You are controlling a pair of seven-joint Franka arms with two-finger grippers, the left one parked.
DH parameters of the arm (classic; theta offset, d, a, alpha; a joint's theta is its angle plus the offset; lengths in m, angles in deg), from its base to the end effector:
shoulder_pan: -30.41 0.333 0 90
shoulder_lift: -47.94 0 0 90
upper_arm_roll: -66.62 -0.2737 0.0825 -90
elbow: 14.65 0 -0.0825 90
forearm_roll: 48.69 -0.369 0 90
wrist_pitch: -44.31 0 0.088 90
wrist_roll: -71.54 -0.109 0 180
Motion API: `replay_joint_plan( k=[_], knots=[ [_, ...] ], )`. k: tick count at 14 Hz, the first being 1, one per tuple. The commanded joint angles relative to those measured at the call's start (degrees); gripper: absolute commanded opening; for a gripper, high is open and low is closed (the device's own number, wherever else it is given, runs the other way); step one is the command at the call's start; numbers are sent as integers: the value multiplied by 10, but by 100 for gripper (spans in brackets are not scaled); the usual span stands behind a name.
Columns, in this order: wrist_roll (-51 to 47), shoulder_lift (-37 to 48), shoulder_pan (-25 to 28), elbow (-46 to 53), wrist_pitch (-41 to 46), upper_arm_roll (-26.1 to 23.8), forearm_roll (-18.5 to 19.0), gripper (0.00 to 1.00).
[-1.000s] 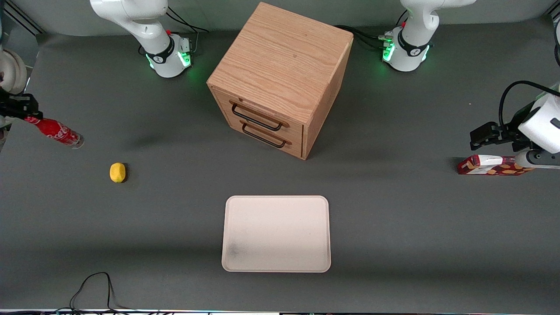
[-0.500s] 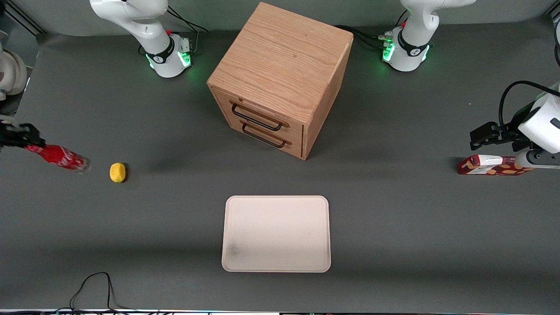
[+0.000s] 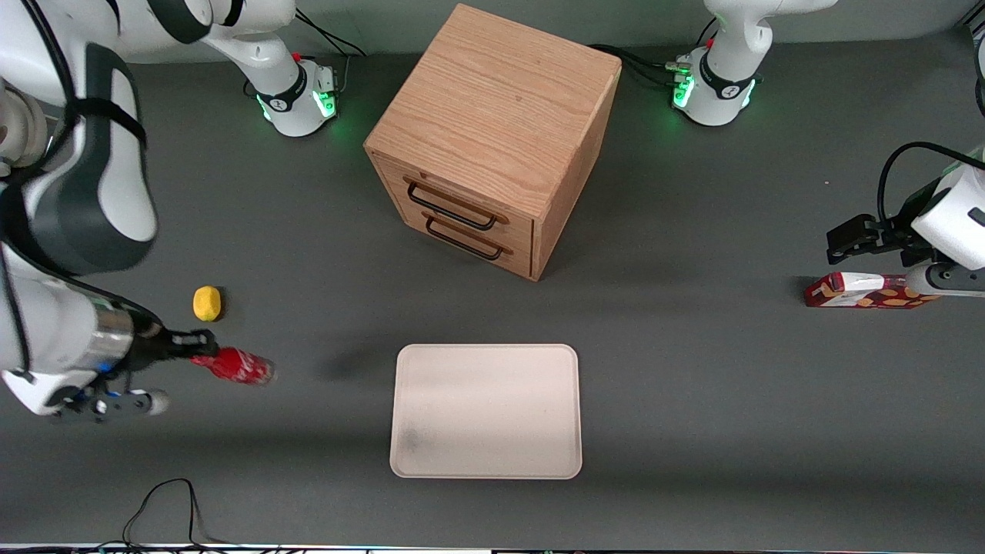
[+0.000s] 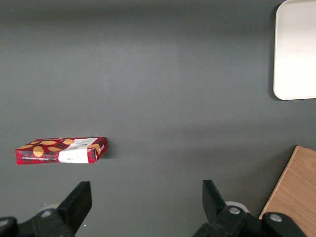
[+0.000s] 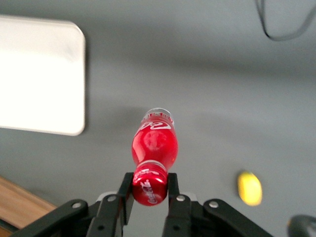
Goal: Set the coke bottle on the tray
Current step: 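Carry the held bottle toward the white tray with the right gripper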
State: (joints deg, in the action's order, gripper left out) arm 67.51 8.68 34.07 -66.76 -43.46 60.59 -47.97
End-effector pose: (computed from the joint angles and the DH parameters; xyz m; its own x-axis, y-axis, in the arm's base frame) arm 0.6827 0.0905 0.4536 0.9949 0.0784 -0.0636 0.0753 -0.9959 -0.0496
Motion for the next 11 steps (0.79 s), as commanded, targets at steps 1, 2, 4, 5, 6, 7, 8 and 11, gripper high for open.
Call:
replay_joint_plan(
  k=[1, 2, 4, 5, 6, 7, 8, 11],
  knots=[
    [-29, -52, 45, 59, -39, -2, 3, 0],
    [-33, -63, 62, 59, -60, -2, 19, 0],
    [-62, -87, 97, 60, -103, -1, 36, 0],
    [-68, -94, 113, 61, -114, -1, 50, 0],
    [-72, -99, 125, 61, -117, -1, 60, 0],
    [-83, -109, 138, 61, -131, -1, 64, 0],
    [-93, -115, 152, 61, -143, 1, 72, 0],
    [-96, -133, 168, 66, -166, -2, 85, 0]
  ],
)
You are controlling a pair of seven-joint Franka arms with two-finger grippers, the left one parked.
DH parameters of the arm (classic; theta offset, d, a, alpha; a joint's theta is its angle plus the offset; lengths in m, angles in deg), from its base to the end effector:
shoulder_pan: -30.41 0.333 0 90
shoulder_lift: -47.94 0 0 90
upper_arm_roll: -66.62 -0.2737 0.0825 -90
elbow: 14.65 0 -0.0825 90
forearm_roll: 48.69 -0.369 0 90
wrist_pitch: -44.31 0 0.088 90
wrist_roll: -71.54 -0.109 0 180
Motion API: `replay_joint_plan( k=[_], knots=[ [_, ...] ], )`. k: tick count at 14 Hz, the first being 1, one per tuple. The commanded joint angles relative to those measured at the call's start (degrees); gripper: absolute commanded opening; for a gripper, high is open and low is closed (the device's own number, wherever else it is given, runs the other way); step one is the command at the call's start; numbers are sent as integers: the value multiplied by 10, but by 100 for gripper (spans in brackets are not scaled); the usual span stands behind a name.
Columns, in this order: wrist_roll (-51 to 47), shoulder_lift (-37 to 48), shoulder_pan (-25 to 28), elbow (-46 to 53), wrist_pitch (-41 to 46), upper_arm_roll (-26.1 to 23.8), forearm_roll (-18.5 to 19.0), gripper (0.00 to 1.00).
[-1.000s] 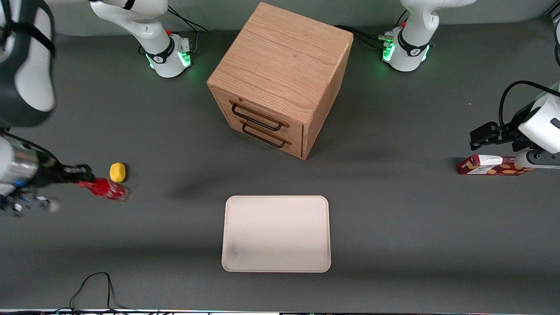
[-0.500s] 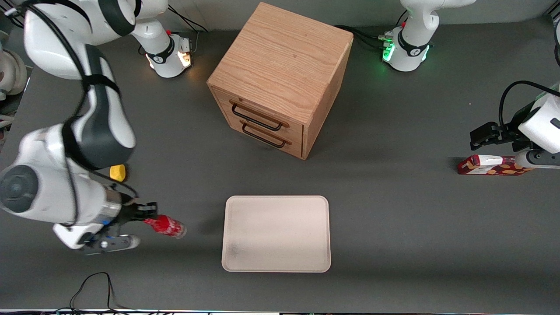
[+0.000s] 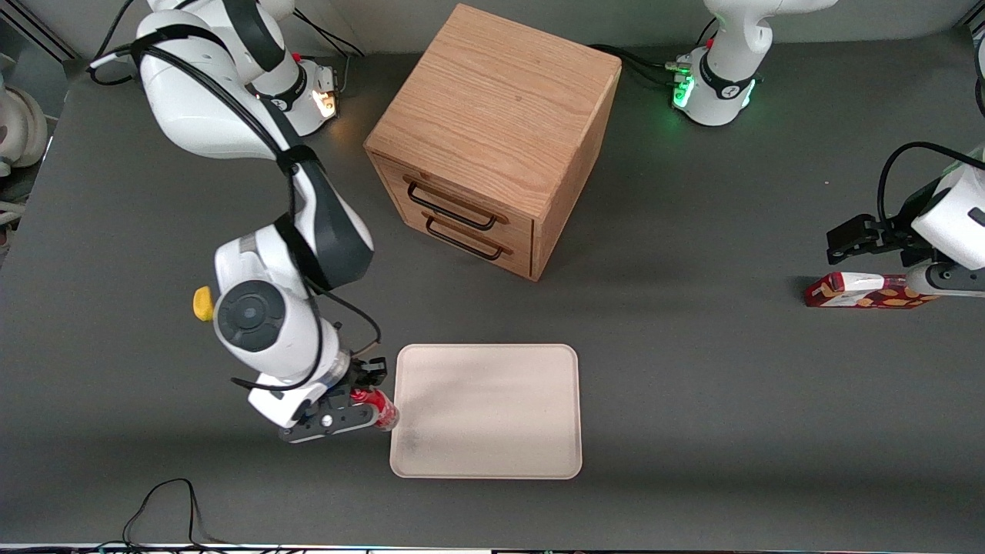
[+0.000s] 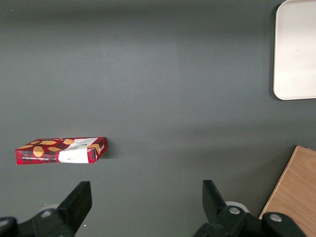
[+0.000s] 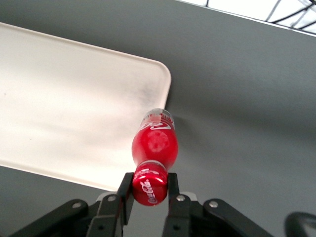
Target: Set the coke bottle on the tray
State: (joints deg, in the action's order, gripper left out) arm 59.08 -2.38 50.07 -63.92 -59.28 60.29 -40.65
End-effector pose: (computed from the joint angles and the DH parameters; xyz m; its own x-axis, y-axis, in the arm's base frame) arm 0.6800 0.2828 0.3635 0.9719 0.2202 0.0828 0.2178 -0.9753 0.0364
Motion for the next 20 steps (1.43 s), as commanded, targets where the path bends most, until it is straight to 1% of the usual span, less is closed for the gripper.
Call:
replay_joint_plan(
  k=[1, 5, 13, 14, 15, 16, 20],
  knots=[
    [-13, -26, 13, 37, -15, 2, 13, 0],
    [-48, -46, 13, 37, -54, -3, 12, 0],
    [-50, -65, 10, 37, -93, -3, 11, 0],
    [-51, -65, 10, 37, -94, -3, 11, 38],
    [-53, -63, 10, 37, -94, -3, 11, 94],
    [-60, -62, 10, 37, -94, -2, 11, 100],
    [-67, -61, 10, 36, -94, -1, 11, 100]
  ],
)
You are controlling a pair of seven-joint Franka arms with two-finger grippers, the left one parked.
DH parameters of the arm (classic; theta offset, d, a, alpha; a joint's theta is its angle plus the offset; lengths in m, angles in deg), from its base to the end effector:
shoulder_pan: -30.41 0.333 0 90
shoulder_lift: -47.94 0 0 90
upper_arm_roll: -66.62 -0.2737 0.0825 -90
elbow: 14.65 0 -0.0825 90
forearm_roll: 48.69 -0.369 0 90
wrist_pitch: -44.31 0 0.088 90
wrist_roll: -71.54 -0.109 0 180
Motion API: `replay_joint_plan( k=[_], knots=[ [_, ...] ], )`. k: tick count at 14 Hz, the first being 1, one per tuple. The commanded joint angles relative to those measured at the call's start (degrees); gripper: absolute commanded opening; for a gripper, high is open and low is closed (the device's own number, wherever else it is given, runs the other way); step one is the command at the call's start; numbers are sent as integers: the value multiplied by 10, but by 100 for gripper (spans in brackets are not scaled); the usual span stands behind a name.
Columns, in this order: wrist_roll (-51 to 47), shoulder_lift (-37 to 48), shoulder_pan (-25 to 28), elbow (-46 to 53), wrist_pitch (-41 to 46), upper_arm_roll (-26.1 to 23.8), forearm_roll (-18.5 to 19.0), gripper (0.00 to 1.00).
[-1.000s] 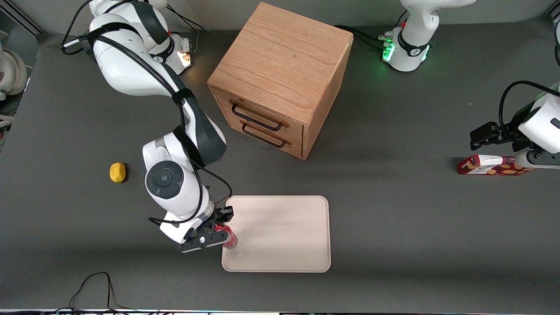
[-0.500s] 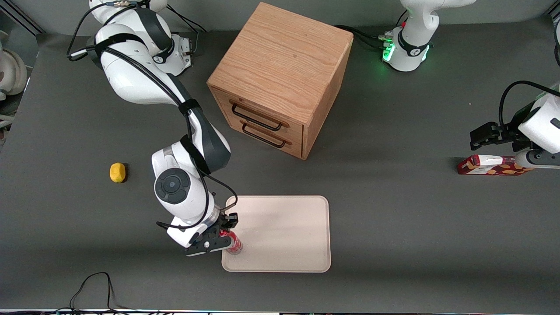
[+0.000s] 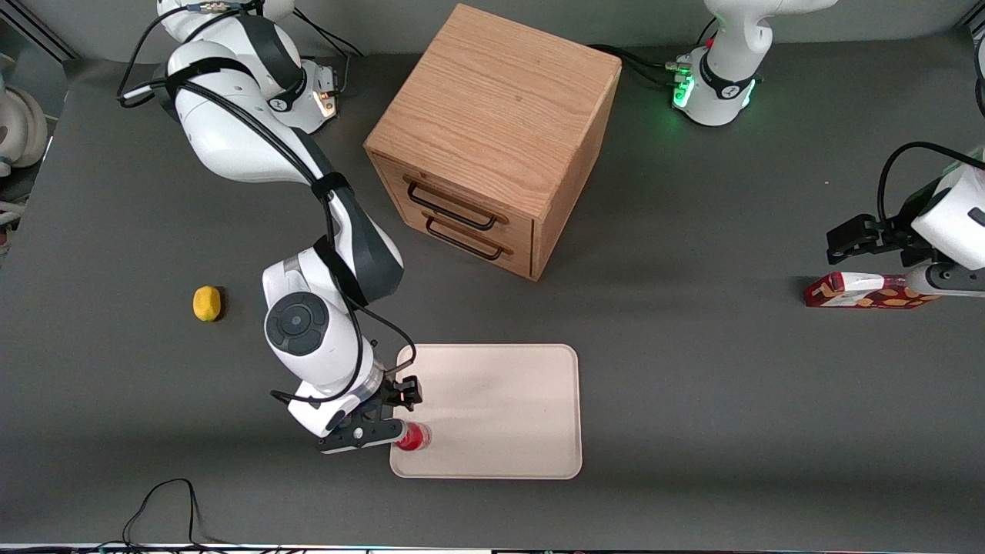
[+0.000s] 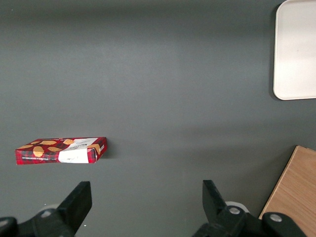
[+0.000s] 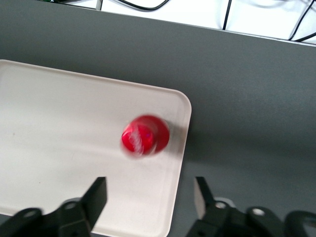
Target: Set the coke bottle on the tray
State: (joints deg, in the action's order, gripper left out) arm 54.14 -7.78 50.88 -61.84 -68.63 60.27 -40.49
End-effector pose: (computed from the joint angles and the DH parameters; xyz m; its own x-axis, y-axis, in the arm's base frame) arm 0.6945 0.3003 0.3269 0.9717 0.1482 0.1837 0.1521 -0.9883 -0.0072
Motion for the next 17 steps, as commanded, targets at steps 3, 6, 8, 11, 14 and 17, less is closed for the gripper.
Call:
replay_joint_plan(
  k=[3, 6, 8, 11, 14, 17],
  knots=[
    [-18, -7, 2, 16, 0, 1, 10, 100],
    [-18, -7, 2, 15, 0, 1, 10, 100],
    [-18, -6, 2, 15, 1, 2, 10, 100],
    [-10, 26, -3, 11, 85, 5, 6, 100],
    [36, 108, -63, -33, 189, 4, -53, 100],
    [74, 241, -124, -173, 203, 12, -72, 100]
  ],
)
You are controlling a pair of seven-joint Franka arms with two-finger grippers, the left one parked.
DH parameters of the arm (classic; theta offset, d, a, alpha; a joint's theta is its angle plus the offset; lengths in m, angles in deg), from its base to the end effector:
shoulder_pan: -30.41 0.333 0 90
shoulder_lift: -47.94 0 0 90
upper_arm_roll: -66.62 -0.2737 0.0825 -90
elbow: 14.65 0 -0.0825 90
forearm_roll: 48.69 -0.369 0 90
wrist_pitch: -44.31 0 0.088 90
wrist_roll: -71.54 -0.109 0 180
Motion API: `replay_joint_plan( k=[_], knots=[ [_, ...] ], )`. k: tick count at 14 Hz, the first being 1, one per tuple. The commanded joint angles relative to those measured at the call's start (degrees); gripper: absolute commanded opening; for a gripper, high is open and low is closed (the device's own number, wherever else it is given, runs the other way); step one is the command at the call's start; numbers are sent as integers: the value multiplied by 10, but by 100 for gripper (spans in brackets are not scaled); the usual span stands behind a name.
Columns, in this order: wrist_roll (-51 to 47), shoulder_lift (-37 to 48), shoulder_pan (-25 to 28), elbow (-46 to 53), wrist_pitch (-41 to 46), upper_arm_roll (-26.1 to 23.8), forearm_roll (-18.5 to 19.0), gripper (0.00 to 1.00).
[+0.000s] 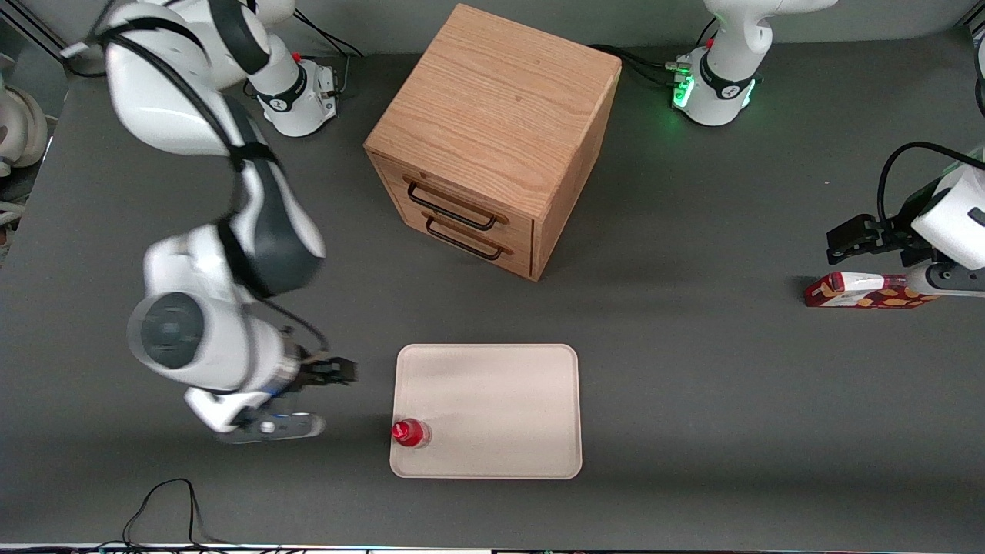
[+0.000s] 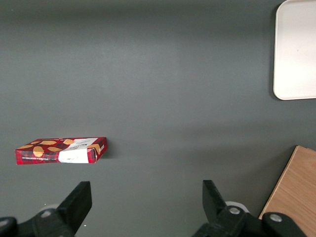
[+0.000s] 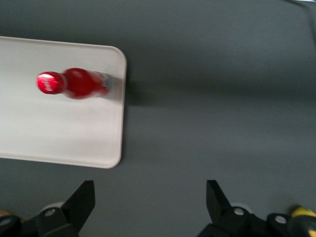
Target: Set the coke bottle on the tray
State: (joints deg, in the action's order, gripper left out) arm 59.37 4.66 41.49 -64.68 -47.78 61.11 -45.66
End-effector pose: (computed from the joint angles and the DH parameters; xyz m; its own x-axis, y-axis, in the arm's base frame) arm 0.6850 0.1726 0.4271 0.9983 0.0542 -0.0212 0.0540 -0.9985 -0.0088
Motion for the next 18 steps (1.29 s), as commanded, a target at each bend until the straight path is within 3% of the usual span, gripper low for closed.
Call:
replay_joint_plan(
  k=[1, 5, 9, 13, 18],
  knots=[
    [22, 156, -46, -191, -9, 8, -21, 100],
    [93, 332, -52, -406, -62, 82, -39, 100],
    [147, 499, -49, -591, -103, 129, -32, 100],
    [156, 537, -51, -604, -77, 131, -27, 100],
    [151, 508, -83, -556, -71, 108, -35, 100]
  ],
)
